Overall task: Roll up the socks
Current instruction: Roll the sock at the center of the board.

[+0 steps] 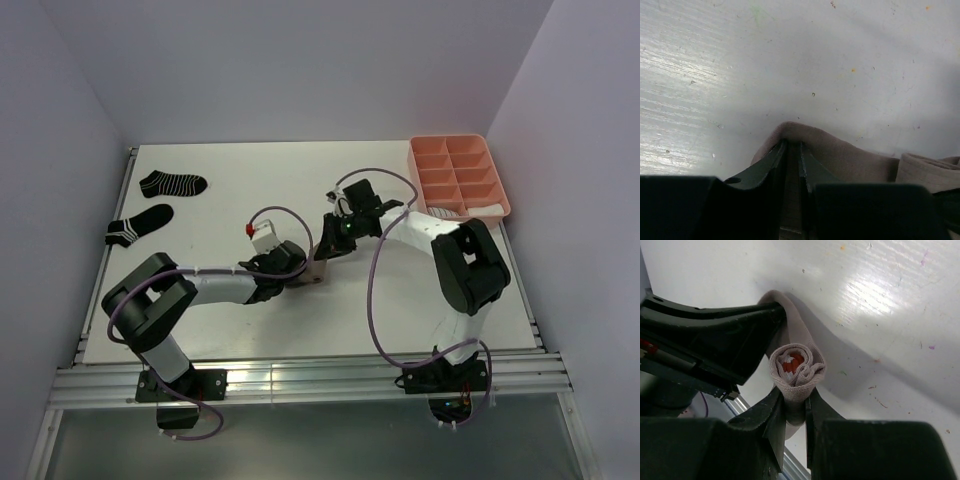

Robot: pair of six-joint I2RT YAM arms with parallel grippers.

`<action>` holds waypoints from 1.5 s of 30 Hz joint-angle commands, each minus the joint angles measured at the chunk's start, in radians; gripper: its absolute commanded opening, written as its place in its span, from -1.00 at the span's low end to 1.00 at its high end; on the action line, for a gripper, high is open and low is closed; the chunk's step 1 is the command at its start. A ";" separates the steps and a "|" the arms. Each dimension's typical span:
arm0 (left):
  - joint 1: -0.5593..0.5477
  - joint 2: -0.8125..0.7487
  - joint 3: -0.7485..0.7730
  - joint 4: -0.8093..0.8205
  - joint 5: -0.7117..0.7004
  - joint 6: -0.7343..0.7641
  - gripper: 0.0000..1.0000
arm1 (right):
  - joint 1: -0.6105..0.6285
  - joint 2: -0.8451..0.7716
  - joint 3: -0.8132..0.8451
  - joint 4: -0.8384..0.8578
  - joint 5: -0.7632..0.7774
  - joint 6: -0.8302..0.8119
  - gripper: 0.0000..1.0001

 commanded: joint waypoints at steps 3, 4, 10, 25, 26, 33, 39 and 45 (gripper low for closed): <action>0.013 0.054 -0.014 -0.138 0.034 0.001 -0.58 | 0.013 0.050 0.023 -0.108 0.050 -0.068 -1.00; 0.013 0.052 -0.004 -0.142 0.032 0.003 -0.58 | 0.026 0.060 0.024 -0.129 0.065 -0.068 -1.00; 0.019 0.043 0.004 -0.161 0.014 0.004 -0.57 | 0.044 0.099 0.035 -0.191 0.239 -0.057 -1.00; -0.070 -0.290 -0.017 -0.200 -0.073 0.084 0.05 | 0.194 0.231 0.271 -0.451 0.607 -0.003 -1.00; -0.079 -0.329 -0.022 -0.210 -0.075 0.078 0.08 | 0.204 0.242 0.285 -0.464 0.633 0.000 -1.00; -0.182 -0.440 -0.051 -0.237 -0.102 0.118 0.21 | 0.239 0.342 0.386 -0.548 0.642 0.040 -1.00; -0.324 -0.328 0.001 -0.266 -0.172 0.119 0.41 | 0.242 0.405 0.477 -0.619 0.636 0.075 -1.00; -0.406 -0.146 0.137 -0.283 -0.265 0.161 0.47 | 0.254 0.449 0.532 -0.677 0.638 0.090 -1.00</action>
